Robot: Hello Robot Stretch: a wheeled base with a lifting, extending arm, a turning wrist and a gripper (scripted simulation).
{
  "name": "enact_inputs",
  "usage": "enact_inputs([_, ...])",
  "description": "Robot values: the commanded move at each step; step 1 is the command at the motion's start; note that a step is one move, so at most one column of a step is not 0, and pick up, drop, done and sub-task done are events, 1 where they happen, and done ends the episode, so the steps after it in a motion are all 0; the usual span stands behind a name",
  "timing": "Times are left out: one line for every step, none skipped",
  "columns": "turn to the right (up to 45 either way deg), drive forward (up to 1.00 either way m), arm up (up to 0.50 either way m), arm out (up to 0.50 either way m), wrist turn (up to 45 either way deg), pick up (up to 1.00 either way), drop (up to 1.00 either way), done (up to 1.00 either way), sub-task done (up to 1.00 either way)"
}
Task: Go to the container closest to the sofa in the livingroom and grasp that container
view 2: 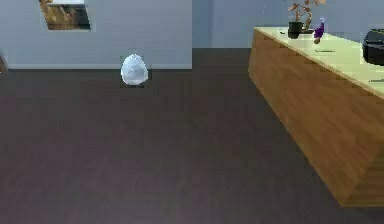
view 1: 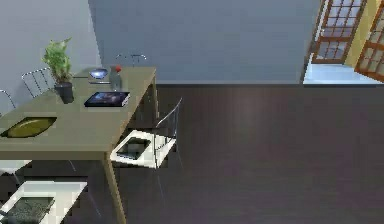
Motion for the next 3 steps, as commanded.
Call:
enact_inputs([33.0, 0.0, 0.0, 0.0, 0.0, 0.0, 0.0, 0.0, 0.0])
enact_inputs([0.0, 1.0, 0.0, 0.0, 0.0, 0.0, 0.0, 0.0, 0.0])
enact_inputs([3.0, 0.0, 0.0, 0.0, 0.0, 0.0, 0.0, 0.0, 0.0])
